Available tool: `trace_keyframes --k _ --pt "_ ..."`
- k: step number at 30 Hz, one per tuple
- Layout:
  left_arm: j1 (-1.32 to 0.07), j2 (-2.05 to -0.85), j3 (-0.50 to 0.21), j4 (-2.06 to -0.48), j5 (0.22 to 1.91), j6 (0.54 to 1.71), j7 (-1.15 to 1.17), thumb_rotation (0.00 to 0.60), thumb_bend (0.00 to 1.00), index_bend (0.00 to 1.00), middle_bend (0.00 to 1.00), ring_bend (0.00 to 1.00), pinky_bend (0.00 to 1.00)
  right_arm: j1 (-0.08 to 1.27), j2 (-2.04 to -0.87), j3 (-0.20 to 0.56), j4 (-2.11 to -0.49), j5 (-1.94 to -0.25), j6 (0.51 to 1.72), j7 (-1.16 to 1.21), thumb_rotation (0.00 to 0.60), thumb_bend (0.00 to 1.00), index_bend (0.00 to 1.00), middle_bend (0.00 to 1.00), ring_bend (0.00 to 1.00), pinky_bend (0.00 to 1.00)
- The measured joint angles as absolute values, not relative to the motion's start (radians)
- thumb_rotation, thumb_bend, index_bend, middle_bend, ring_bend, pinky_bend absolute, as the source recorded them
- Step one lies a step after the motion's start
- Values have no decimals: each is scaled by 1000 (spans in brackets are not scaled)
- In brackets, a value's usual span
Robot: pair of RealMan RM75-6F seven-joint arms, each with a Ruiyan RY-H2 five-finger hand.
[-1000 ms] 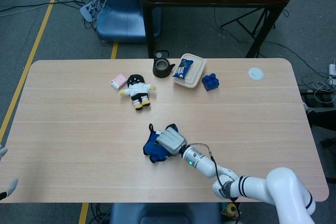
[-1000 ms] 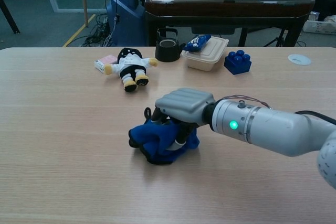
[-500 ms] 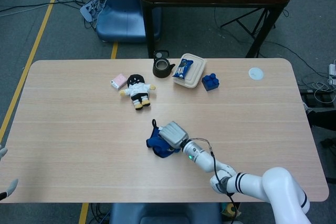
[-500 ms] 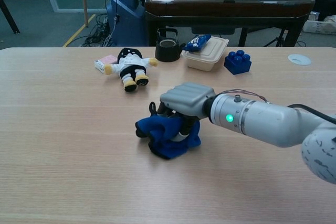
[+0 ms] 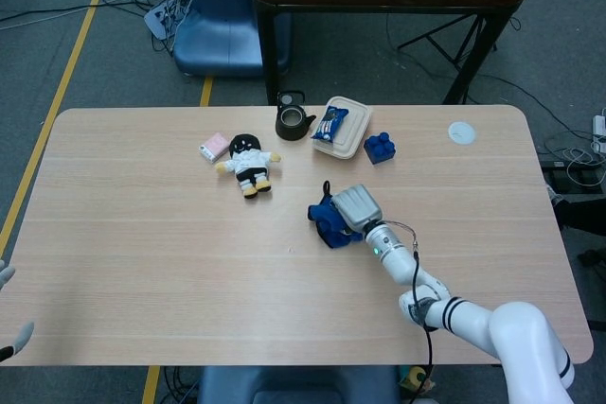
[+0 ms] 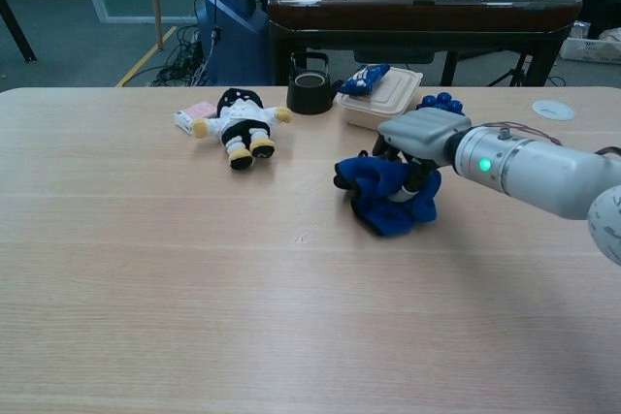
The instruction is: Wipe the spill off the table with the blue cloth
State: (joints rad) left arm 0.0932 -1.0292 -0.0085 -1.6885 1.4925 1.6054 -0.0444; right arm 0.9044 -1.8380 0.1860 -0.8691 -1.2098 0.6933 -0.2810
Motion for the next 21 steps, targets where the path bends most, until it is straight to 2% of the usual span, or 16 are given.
trace_keyframes --k 7,14,21 --pt "97 -1027 -8 -1689 1491 1611 -48 600 246 124 60 42 68 922 -1856 192 -908 -1209 690 -288 600 543 802 667 610 778" --pt "103 -1024 -6 -1689 1489 1615 -52 600 246 124 60 42 68 955 -1908 170 -963 -1237 674 -312 600 544 802 667 610 778" --pt "101 -1025 -7 -1689 1490 1611 -49 600 246 123 60 42 68 961 -1909 153 -1056 -1269 672 -286 600 543 802 667 611 778"
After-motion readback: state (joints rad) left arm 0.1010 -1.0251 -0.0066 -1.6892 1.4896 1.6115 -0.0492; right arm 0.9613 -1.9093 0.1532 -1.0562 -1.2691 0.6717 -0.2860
